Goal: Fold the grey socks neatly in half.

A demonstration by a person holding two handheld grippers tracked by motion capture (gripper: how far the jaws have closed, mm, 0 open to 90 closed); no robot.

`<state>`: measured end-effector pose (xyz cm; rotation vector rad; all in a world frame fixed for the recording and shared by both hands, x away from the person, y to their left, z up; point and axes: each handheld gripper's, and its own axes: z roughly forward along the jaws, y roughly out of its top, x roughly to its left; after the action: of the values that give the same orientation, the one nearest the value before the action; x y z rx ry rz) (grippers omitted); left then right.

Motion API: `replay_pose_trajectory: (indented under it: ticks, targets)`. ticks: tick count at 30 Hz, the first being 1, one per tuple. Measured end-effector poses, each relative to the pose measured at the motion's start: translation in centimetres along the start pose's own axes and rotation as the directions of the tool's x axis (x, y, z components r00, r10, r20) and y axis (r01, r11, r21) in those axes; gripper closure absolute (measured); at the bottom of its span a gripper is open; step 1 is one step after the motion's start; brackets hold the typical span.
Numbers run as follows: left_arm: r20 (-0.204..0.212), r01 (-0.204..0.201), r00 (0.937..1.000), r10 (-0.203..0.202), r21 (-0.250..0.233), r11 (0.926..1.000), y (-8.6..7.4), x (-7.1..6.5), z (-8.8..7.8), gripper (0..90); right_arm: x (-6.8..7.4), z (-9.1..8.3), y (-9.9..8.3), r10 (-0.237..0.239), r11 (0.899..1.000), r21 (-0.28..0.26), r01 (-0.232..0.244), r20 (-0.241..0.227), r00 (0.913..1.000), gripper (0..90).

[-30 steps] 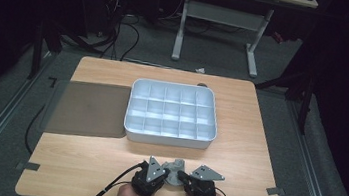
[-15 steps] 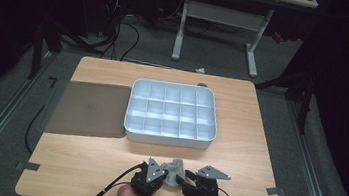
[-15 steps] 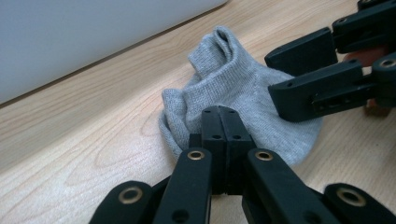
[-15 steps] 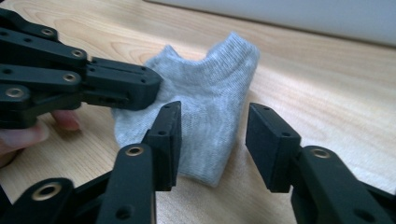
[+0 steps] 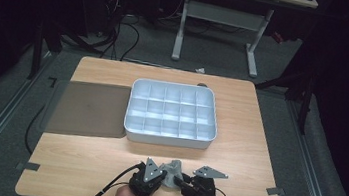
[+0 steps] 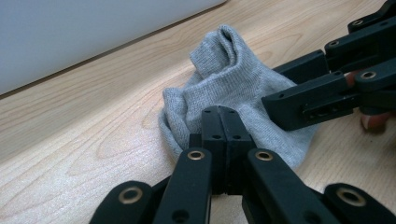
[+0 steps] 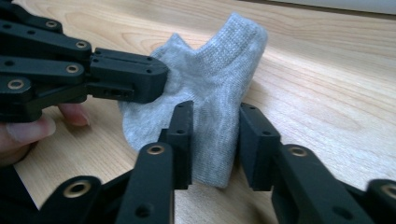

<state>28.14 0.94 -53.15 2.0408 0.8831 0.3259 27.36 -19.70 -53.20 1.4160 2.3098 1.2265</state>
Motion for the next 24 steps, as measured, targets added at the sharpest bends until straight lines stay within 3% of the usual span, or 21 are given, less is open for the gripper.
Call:
replay_pose_trajectory:
  ticks: [2, 4, 11, 12, 14, 17, 24]
  targets:
    - [-0.001, -0.001, 1.0000, 0.001, -0.001, 1.0000, 0.0, 0.0, 0.0, 90.0, 0.1, 0.0, 0.0, -0.001, 1.000, 0.001, 0.001, -0.004, 1.0000, 74.1]
    - [0.000, -0.006, 1.0000, 0.006, 0.001, 1.0000, 0.0, 0.0, 0.0, 90.0, 0.4, 0.0, 0.1, -0.035, 0.999, -0.004, 0.035, -0.004, 0.9994, 80.5]
    - [-0.003, -0.004, 1.0000, 0.004, -0.029, 0.9996, 0.3, -0.4, -0.3, 89.6, 0.5, -0.1, 0.2, -0.054, 0.998, -0.023, 0.054, 0.003, 0.9986, 81.5]
    - [0.007, -0.020, 0.9998, 0.020, -0.057, 0.9982, 0.6, -0.8, -0.5, 88.6, 0.5, -0.1, 0.2, -0.059, 0.998, -0.024, 0.059, 0.005, 0.9982, 81.5]
    - [0.013, -0.028, 0.9995, 0.029, -0.058, 0.9979, 0.7, -1.0, -0.5, 88.2, 0.5, 0.0, 0.2, -0.063, 0.998, -0.023, 0.063, 0.007, 0.9980, 81.5]
    - [0.003, -0.039, 0.9992, 0.039, -0.022, 0.9990, 0.6, -0.9, 0.3, 89.0, 0.4, 0.1, 0.3, -0.062, 0.998, -0.022, 0.062, 0.003, 0.9980, 81.4]
    - [0.007, -0.022, 0.9997, 0.022, 0.007, 0.9997, 0.6, -0.5, 0.9, 90.0, 0.4, -0.4, 0.7, -0.069, 0.996, -0.055, 0.069, 0.000, 0.9976, 81.5]
